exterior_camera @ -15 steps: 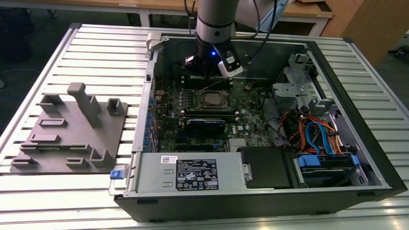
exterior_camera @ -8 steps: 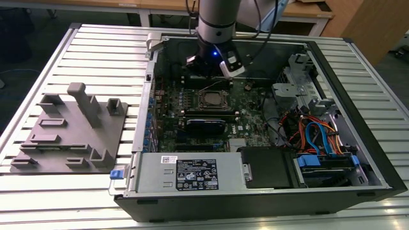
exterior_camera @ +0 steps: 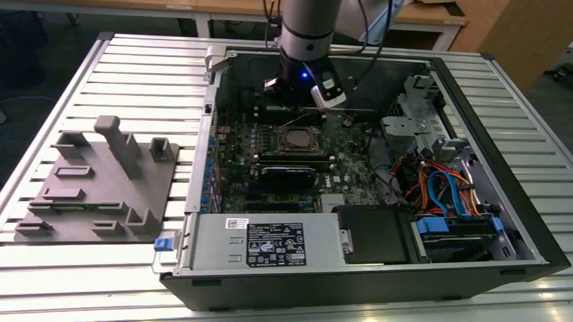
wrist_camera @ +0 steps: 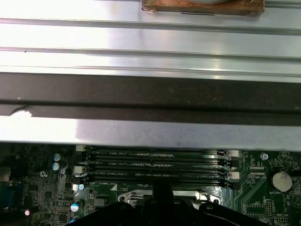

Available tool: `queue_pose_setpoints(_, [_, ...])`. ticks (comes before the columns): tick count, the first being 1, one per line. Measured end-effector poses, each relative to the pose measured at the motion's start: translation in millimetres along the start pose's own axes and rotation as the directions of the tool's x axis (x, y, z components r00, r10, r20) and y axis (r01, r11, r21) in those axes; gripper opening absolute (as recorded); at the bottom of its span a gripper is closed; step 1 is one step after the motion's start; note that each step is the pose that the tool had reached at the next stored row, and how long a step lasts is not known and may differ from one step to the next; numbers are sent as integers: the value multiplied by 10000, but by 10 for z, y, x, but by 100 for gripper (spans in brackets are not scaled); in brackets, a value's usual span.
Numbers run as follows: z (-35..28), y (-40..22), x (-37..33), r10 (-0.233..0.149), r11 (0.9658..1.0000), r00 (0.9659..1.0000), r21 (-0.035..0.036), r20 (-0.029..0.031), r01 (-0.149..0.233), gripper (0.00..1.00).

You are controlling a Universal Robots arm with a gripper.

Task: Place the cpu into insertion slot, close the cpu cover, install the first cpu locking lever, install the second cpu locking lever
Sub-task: 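Install the first cpu locking lever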

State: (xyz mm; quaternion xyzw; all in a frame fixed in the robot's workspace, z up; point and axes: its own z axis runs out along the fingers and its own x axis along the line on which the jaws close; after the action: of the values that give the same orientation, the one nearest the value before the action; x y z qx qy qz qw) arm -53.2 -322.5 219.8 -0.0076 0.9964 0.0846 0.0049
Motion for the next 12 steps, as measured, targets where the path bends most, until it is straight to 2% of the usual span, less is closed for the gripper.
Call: queue_pose_setpoints(12, [3,0,-67,1,10000,10000,20,0,-1,11])
